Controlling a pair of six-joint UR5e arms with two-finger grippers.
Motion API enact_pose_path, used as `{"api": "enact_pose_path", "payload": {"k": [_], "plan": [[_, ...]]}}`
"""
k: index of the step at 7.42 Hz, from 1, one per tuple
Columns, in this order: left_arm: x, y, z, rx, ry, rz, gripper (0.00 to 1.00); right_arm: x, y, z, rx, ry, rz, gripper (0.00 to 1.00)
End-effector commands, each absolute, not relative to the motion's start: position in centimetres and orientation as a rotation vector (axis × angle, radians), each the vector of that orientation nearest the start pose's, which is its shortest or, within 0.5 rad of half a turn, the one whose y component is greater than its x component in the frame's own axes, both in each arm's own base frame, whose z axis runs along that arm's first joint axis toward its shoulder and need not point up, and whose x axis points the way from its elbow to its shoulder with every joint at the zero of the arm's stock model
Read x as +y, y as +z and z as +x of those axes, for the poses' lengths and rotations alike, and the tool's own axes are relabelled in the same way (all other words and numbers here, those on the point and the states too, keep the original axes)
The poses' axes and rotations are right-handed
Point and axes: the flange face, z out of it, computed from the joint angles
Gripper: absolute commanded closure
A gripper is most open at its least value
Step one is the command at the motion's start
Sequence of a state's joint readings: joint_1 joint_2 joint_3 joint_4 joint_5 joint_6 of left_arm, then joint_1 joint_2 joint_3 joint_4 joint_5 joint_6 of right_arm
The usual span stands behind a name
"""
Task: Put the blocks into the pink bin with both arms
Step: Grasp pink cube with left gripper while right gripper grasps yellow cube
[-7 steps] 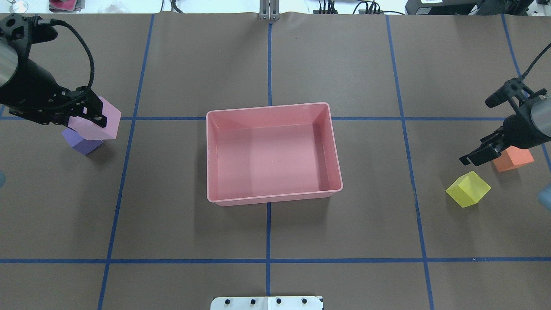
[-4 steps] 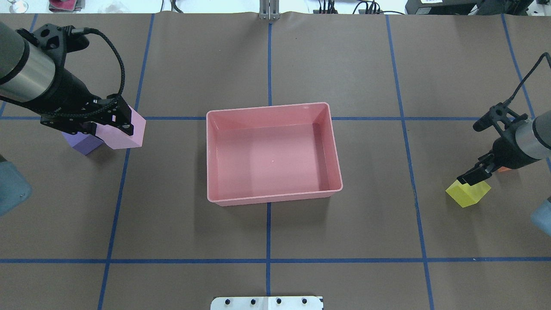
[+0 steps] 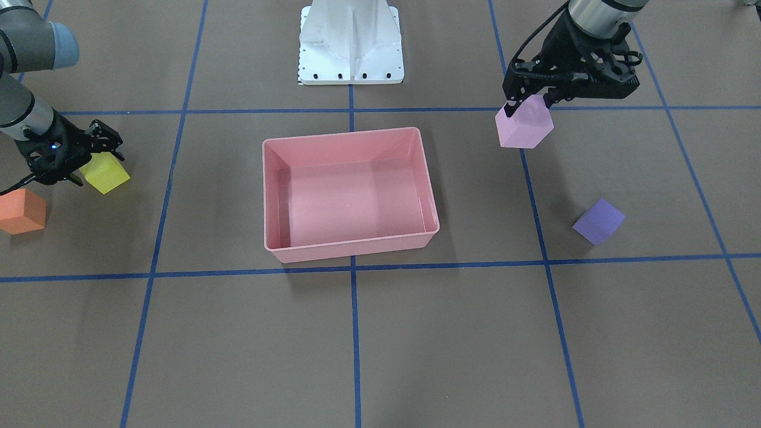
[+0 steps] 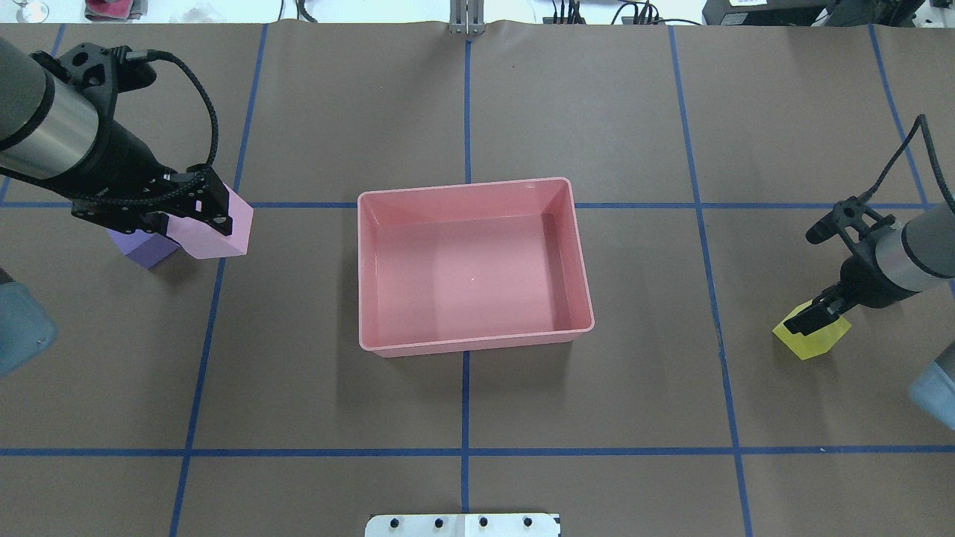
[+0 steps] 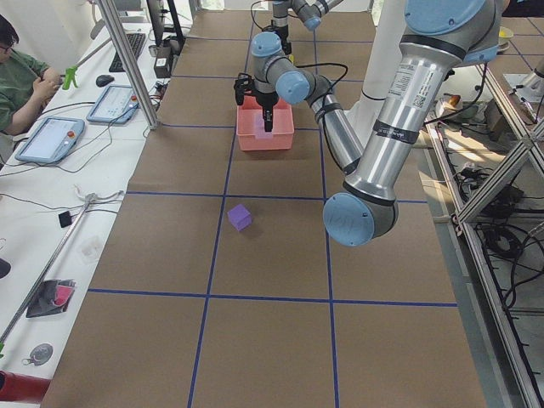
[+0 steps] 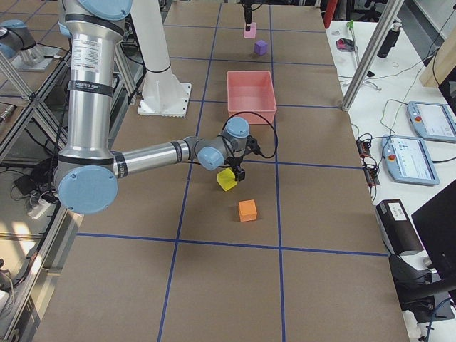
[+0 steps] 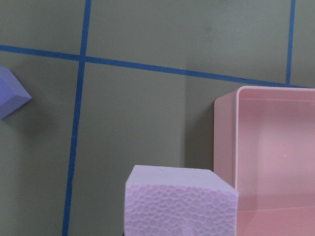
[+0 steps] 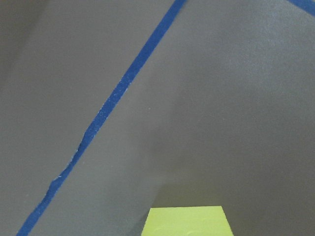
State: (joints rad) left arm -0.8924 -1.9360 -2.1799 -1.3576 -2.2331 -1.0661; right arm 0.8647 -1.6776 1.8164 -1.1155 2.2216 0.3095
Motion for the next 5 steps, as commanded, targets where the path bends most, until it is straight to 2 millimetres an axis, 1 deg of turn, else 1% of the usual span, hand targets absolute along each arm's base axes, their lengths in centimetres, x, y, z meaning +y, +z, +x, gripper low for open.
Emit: {"api": "enact_pose_path", "payload": {"k": [1, 3, 4, 5], "plan": [[-43.2, 22.4, 25.9, 0.962, -0.101, -0.014, 1.0, -40.3, 55.1, -24.8, -0.829, -0.559, 0.179, 0.0], [-43.3, 22.4, 26.0, 0.961, -0.102, -0.015, 1.0, -39.9, 56.5, -25.1, -0.819, -0.56, 0.151, 0.01], [-43.3, 22.4, 26.0, 0.962, -0.101, -0.014, 1.0, -40.0, 56.5, -25.1, -0.821, -0.557, 0.147, 0.26], [-43.3, 22.4, 26.0, 0.962, -0.101, -0.014, 1.0, -40.0, 56.2, -25.2, -0.83, -0.561, 0.148, 0.8]]}}
